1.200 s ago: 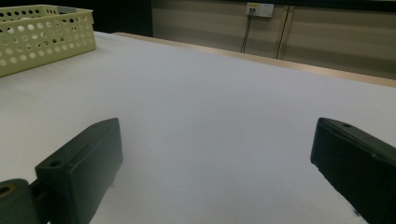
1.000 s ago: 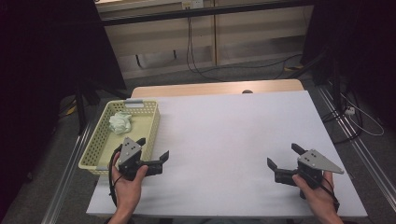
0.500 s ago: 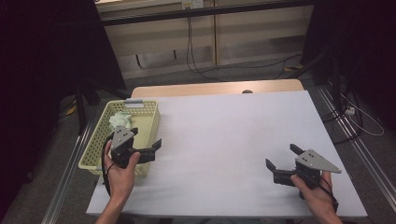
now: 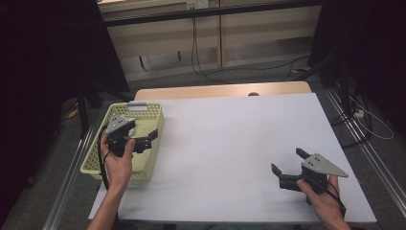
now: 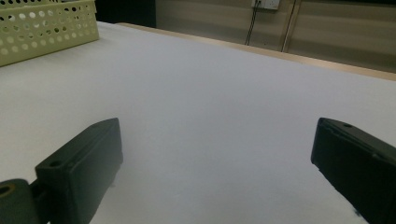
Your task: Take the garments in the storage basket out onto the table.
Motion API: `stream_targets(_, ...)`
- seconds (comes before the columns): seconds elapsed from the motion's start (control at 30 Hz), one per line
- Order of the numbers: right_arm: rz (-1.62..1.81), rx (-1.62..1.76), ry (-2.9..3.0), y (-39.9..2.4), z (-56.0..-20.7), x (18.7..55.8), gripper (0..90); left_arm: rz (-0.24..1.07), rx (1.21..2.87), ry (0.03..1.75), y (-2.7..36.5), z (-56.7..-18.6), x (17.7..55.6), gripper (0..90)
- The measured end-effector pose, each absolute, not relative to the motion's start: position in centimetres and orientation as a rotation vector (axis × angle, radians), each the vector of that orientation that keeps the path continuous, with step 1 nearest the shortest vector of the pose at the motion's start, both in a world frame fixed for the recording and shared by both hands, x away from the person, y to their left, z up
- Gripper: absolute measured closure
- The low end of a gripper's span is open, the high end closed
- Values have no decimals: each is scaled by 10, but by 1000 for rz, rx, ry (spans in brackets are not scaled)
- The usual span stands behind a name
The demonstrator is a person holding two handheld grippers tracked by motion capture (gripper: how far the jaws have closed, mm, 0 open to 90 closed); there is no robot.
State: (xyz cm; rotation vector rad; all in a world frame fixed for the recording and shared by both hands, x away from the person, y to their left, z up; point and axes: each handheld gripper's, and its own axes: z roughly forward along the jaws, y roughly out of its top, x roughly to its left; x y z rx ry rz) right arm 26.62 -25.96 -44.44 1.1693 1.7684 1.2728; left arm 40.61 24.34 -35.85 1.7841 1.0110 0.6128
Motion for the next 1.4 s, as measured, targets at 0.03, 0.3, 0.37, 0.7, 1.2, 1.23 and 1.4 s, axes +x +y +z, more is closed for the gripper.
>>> stream_targets(0.03,1272,1169,1769,-259,-444,266,16,605,1790,1016,244,-358,409,53)
stream_targets(0.3,1270,1173,1773,-259,-445,267,16,599,1757,1071,254,-358,431,58)
stream_targets(0.37,1271,1172,1774,-258,-445,267,16,600,1775,1076,257,-359,440,58)
stream_targets(0.7,1276,1174,1779,-259,-445,268,16,592,1790,1179,266,-373,461,62)
stream_targets(1.2,1277,1179,1787,-258,-446,269,16,578,1825,1241,277,-380,493,55)
stream_targets(1.23,1278,1180,1788,-258,-446,268,17,576,1832,1259,279,-382,496,56)
stream_targets(1.4,1274,1177,1798,-258,-446,269,17,593,1874,1340,286,-390,509,72)
